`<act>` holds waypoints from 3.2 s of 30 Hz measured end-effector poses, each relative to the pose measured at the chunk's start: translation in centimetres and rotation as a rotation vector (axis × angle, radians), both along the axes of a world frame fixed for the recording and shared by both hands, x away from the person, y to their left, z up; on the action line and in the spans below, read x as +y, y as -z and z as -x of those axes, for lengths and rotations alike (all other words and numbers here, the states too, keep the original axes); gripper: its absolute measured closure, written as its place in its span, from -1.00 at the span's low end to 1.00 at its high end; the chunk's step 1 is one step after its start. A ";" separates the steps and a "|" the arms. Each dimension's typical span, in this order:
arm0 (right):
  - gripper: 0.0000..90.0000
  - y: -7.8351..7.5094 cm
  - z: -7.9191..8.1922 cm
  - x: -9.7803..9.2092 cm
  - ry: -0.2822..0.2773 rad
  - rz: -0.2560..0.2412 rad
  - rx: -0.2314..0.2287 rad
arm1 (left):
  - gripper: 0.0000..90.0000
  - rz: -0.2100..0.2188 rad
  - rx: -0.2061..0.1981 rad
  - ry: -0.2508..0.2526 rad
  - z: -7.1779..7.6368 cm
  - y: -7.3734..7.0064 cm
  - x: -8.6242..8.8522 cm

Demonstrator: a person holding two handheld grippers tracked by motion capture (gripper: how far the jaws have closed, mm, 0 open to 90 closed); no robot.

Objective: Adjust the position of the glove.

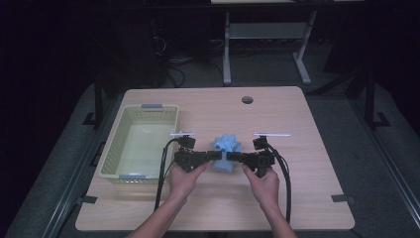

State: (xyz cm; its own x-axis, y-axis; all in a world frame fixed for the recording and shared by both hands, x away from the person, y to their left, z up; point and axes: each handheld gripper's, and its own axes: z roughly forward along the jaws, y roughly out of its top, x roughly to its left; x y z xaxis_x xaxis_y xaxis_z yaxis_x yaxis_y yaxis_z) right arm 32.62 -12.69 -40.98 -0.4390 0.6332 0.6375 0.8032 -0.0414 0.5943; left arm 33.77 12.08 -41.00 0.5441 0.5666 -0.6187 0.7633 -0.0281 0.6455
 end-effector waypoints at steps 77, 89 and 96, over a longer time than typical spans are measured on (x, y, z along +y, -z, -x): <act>0.81 -5.8 -4.6 11.7 -0.158 0.043 -0.088 | 0.75 0.045 -0.068 -0.144 -1.0 -4.4 11.8; 0.81 -6.2 -5.2 13.9 -0.182 0.038 -0.090 | 0.75 0.042 -0.075 -0.170 -0.9 -5.0 13.9; 0.82 -6.5 -5.5 15.3 -0.194 0.043 -0.088 | 0.75 0.044 -0.075 -0.187 -0.9 -5.1 15.2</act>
